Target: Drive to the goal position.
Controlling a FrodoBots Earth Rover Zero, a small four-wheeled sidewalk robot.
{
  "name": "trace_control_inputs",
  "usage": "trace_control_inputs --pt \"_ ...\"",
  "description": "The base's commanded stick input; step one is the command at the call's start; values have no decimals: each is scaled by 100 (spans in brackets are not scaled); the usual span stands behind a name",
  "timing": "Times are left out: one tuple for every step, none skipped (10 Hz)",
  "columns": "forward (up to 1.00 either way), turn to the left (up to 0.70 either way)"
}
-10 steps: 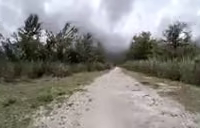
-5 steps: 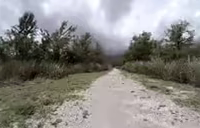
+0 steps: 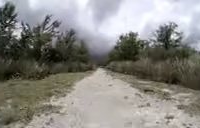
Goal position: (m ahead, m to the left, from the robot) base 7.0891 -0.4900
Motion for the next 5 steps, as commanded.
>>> trace_control_inputs --pt "85 0" --pt "85 0" --pt "85 0" --pt "85 0" --pt "85 0"
